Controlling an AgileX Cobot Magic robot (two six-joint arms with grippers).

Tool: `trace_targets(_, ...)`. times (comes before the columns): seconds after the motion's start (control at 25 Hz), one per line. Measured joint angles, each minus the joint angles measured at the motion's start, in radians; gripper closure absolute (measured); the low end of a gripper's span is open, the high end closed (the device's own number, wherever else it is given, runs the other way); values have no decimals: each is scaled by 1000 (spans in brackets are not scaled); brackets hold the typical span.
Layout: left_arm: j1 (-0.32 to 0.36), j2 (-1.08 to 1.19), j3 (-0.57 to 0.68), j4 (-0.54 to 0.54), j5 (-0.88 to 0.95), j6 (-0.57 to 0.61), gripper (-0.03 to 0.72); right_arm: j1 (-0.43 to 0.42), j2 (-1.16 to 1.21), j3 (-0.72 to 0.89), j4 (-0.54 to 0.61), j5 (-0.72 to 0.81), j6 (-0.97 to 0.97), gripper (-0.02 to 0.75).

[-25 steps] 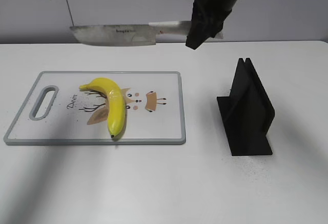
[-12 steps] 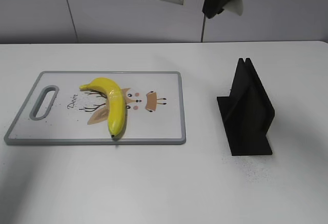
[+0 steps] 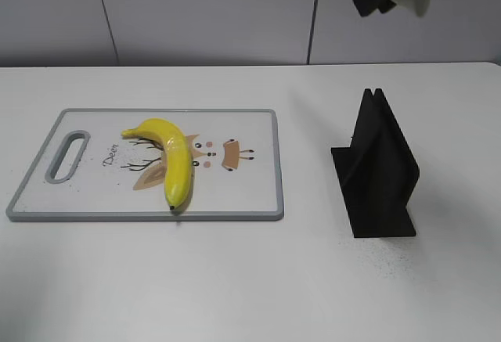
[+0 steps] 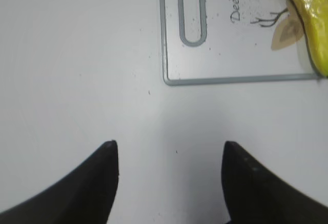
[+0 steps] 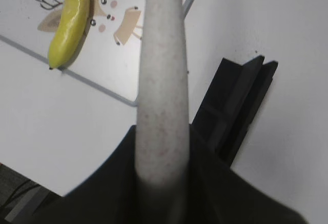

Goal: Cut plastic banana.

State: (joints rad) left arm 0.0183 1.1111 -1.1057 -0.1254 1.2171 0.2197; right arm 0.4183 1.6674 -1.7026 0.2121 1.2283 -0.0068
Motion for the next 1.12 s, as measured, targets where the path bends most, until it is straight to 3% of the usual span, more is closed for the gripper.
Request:
trace_targets(0.48,0,-460,374,9,3,0,97,0,-243,390,-1,-66,77,576)
trace_targets(1.12,0,-1064,573,0,-38,-19,98,0,-476,736,-7,-262,165,577)
